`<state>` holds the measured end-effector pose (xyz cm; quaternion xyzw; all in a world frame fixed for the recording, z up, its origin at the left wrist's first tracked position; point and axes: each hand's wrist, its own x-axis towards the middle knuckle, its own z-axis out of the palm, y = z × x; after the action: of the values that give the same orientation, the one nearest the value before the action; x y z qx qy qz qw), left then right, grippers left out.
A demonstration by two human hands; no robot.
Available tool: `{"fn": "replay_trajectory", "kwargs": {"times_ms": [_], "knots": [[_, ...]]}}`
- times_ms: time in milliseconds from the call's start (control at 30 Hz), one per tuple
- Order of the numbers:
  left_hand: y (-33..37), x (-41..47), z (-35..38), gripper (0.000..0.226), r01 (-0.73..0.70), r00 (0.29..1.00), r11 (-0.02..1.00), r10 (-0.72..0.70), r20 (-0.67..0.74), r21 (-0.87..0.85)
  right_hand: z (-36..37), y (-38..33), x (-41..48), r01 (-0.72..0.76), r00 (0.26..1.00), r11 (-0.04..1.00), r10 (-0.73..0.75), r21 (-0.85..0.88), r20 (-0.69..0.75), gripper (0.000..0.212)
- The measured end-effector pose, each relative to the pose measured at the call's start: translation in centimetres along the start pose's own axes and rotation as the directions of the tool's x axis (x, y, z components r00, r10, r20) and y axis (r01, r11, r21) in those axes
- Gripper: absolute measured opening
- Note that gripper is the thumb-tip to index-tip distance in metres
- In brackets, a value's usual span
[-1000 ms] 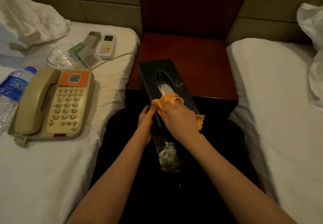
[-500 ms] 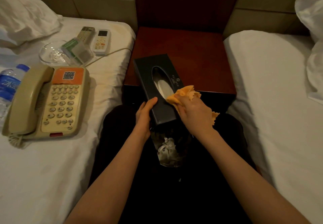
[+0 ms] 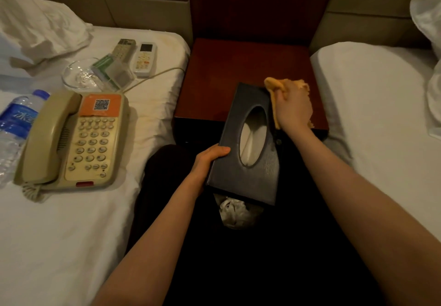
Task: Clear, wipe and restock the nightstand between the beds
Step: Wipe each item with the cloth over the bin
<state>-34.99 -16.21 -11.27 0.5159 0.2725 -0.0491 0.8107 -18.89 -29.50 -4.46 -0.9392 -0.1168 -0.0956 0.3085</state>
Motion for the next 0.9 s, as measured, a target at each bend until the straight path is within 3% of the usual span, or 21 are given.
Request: {"fn": "replay_trajectory", "kwargs": {"times_ms": [33, 100, 167, 267, 333, 400, 467, 567, 667, 800, 900], "knots": [[0.1, -0.1, 0.0, 0.010, 0.000, 1.000, 1.000, -0.001, 0.028, 0.008, -0.4, -0.1, 0.8, 0.011, 1.000, 1.000, -0.011, -0.025, 0.005, 0.030], [0.4, -0.2, -0.1, 0.040, 0.005, 0.999, 1.000, -0.006, 0.047, 0.027, -1.2, -0.6, 2.4, 0.041, 0.997, 0.991, -0.031, -0.125, 0.076, 0.029], [0.7, 0.1, -0.1, 0.071, 0.024, 0.998, 0.998, -0.028, 0.061, 0.062, -1.7, -1.1, 3.8, 0.028, 0.972, 0.978, 0.022, -0.207, 0.235, 0.028], [0.7, 0.1, -0.3, 0.097, 0.023, 0.997, 0.994, -0.031, 0.068, 0.111, -2.4, -2.1, 4.6, -0.191, 0.823, 0.973, 0.232, -0.131, 0.519, 0.029], [0.5, -0.4, -0.2, 0.093, -0.022, 0.999, 0.991, 0.015, 0.050, 0.131, -2.8, -2.5, 4.8, -0.224, 0.742, 0.967, 0.251, -0.122, 0.622, 0.045], [0.4, -0.9, -0.1, 0.091, -0.045, 0.997, 0.987, 0.035, 0.062, 0.153, -3.0, -3.2, 5.0, -0.190, 0.726, 0.978, 0.202, -0.092, 0.657, 0.055], [0.4, -1.1, 0.2, 0.088, -0.061, 0.995, 0.984, 0.047, 0.085, 0.165, -2.9, -4.1, 5.0, -0.137, 0.716, 0.990, 0.116, -0.024, 0.689, 0.052], [0.5, -1.3, 0.5, 0.078, -0.065, 0.995, 0.980, 0.050, 0.086, 0.186, -2.1, -4.8, 4.8, 0.092, 0.716, 0.996, -0.062, -0.006, 0.696, 0.033], [0.3, -1.4, 0.6, 0.097, -0.063, 0.998, 0.982, 0.058, 0.031, 0.180, -1.4, -4.6, 4.3, 0.263, 0.750, 0.965, -0.204, -0.001, 0.630, 0.031], [0.1, -1.5, 0.9, 0.046, -0.101, 0.994, 0.970, 0.091, 0.054, 0.219, -1.3, -5.3, 4.0, 0.572, 0.657, 0.789, -0.278, -0.223, 0.701, 0.025], [0.0, -1.2, 1.2, 0.034, -0.103, 0.995, 0.962, 0.097, 0.038, 0.252, -1.2, -5.9, 2.9, 0.718, 0.584, 0.629, -0.313, -0.297, 0.749, 0.021]]}}
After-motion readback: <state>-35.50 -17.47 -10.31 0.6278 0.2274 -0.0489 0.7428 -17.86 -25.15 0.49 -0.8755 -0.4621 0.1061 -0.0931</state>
